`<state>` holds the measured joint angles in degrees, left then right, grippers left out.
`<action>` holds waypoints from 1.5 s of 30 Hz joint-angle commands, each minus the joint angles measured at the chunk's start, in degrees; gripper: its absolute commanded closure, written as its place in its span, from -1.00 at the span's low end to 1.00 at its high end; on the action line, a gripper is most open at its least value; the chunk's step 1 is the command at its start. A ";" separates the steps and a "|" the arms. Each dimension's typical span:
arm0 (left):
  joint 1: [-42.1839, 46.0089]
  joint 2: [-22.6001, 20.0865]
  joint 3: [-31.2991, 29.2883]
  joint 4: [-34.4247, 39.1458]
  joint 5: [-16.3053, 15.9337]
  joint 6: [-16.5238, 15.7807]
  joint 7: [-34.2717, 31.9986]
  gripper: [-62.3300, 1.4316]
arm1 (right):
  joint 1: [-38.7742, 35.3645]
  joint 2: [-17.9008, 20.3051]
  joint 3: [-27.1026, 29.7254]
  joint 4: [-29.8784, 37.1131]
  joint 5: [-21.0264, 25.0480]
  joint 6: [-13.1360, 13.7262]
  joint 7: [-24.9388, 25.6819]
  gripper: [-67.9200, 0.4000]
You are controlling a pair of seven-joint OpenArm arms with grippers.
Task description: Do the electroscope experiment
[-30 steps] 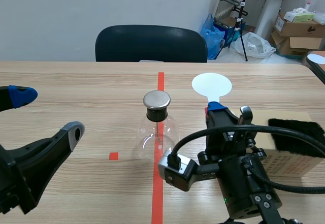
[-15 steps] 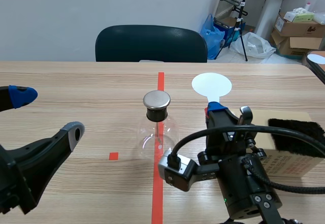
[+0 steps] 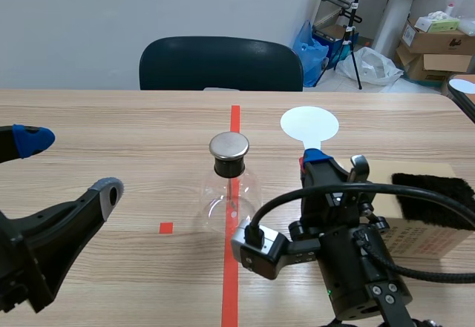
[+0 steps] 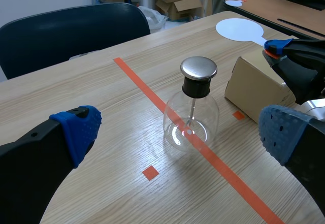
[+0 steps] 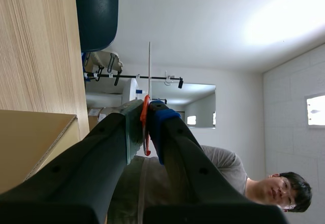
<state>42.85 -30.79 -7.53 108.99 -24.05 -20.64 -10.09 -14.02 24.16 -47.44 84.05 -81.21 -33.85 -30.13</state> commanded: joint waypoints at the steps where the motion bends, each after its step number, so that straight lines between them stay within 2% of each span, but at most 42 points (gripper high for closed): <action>1: -0.17 0.28 0.42 1.20 -0.35 0.09 -0.83 -1.00 | 0.70 0.28 0.13 0.57 -0.59 -0.85 -0.59 0.96; 29: -1.42 0.22 0.55 1.20 -0.24 0.09 0.31 -1.00 | 0.70 0.28 0.13 0.57 -0.61 -0.85 -0.61 0.96; 30: -2.27 0.07 0.55 1.14 -0.15 0.11 1.79 -0.92 | 0.70 0.28 0.17 0.57 -0.61 -0.85 -0.59 0.96; 32: -4.33 -0.74 0.55 0.39 -0.20 0.09 6.14 -0.01 | 0.70 0.28 0.17 0.57 -0.61 -0.85 -0.59 0.96; 34: -6.47 -1.70 1.03 -0.90 -0.31 -2.91 10.23 0.79 | 0.70 0.28 0.17 0.57 -0.61 -0.85 -0.59 0.96; 35: -7.52 -2.10 1.64 -1.81 -0.26 -3.54 11.65 0.93 | 0.70 0.28 0.17 0.57 -0.61 -0.85 -0.59 0.96; 37: -9.86 -2.62 3.34 -4.57 0.13 -3.91 12.66 0.88 | 0.70 0.26 0.17 0.59 -0.61 -0.85 -0.59 0.96; 39: -12.85 -2.58 5.03 -8.85 2.43 -5.14 11.43 0.87 | 0.70 0.26 0.17 0.59 -0.61 -0.85 -0.59 0.96; 43: -20.48 -2.58 9.97 -20.26 5.16 -10.32 4.20 0.87 | 0.70 0.26 0.17 0.59 -0.61 -0.85 -0.59 0.96; 45: -24.72 -2.56 13.14 -25.35 5.66 -11.04 2.54 0.87 | 0.70 0.26 0.17 0.59 -0.61 -0.85 -0.59 0.96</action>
<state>19.49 -33.65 5.10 82.63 -17.63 -31.75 -6.33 -14.02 24.16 -47.44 84.05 -81.21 -33.85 -30.30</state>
